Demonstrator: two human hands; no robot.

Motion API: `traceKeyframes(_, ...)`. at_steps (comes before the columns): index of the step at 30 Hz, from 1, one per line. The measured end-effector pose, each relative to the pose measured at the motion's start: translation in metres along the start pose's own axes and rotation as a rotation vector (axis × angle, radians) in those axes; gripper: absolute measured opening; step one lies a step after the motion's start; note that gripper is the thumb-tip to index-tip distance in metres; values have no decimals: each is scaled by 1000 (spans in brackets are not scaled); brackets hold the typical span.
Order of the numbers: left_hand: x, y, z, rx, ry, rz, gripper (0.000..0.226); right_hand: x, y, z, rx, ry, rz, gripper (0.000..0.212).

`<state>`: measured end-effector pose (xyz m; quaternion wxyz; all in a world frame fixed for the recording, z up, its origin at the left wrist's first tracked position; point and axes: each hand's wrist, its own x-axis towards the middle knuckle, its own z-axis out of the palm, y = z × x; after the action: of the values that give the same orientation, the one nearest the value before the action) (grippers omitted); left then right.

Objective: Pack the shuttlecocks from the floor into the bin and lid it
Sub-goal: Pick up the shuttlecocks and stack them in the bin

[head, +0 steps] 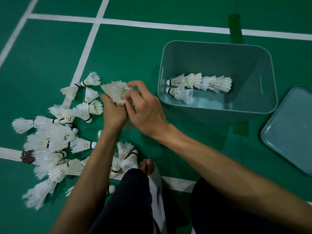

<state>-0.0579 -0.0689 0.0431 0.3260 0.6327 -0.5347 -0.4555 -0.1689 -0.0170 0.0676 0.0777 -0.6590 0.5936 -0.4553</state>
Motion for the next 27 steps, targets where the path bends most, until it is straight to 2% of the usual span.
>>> traceKeyframes(3, 3, 29, 1, -128, -31, 119, 39, 19, -4, -23, 8, 105, -9, 7)
traceKeyframes(7, -2, 78, 25, -209, -122, 251, 27, 47, 9, -70, 14, 290, 114, 7)
traceKeyframes(9, -1, 98, 43, -181, -180, 290, 20, 55, 27, -100, 29, 366, 238, 7)
traceKeyframes(11, 2, 113, 63, -144, -258, 299, 14, 57, 56, -131, -13, 360, 445, 10)
traceKeyframes(14, 5, 121, 97, -62, -405, 241, 11, 50, 108, -173, -212, 112, 770, 14)
traceKeyframes(17, 15, 122, 123, 218, -456, 230, 21, 35, 147, -192, -411, -171, 1031, 7)
traceKeyframes(20, 31, 120, 137, 525, -515, 102, 29, 27, 161, -186, -494, -313, 1092, 3)
traceKeyframes(23, 36, 120, 148, 768, -659, 23, 38, 32, 172, -168, -504, -399, 1102, 4)
traceKeyframes(25, 37, 118, 156, 745, -676, -7, 35, 39, 178, -156, -482, -448, 1096, 5)
traceKeyframes(27, 40, 115, 162, 671, -597, -23, 39, 43, 182, -144, -456, -501, 1086, 8)
